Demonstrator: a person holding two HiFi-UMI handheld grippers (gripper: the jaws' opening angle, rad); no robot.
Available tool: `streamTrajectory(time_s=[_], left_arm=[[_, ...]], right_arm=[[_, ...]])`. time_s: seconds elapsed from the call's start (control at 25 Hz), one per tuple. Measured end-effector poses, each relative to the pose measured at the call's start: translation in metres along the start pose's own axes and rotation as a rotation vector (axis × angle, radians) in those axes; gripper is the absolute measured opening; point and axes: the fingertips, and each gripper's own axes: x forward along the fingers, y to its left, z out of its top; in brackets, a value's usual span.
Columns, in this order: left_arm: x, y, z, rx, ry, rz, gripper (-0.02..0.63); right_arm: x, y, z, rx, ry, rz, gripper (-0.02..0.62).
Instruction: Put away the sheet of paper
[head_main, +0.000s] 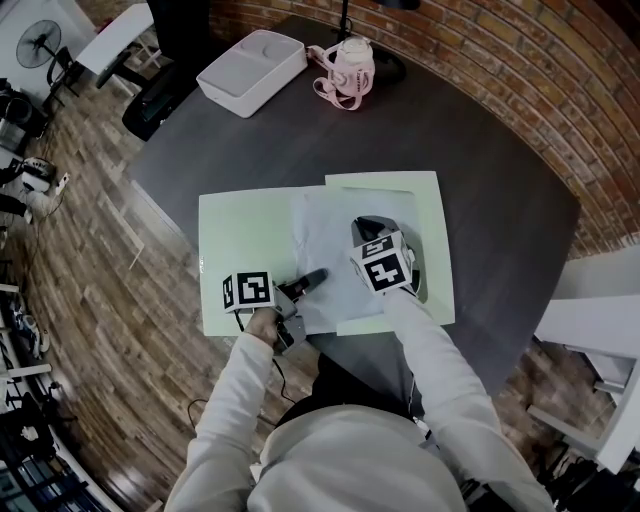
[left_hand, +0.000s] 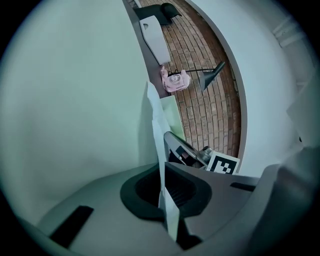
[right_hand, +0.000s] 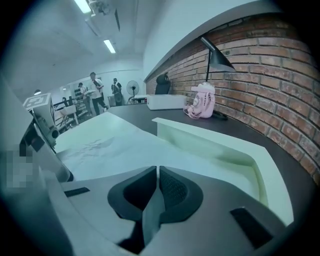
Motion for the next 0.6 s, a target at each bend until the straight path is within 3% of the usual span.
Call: streamTrajectory(time_s=[0.32, 0.6], left_arm=[[0.013, -0.006, -0.003, 0.044, 0.024, 0.016, 0.017], [0.027, -0.011, -0.006, 0.079, 0.044, 0.024, 0.017]], right_arm=[[-0.032, 0.001, 0.019, 0.008, -0.079, 0.011, 0.028], [-0.070, -0.003, 0.048, 0.074, -0.198, 0.017, 0.028]])
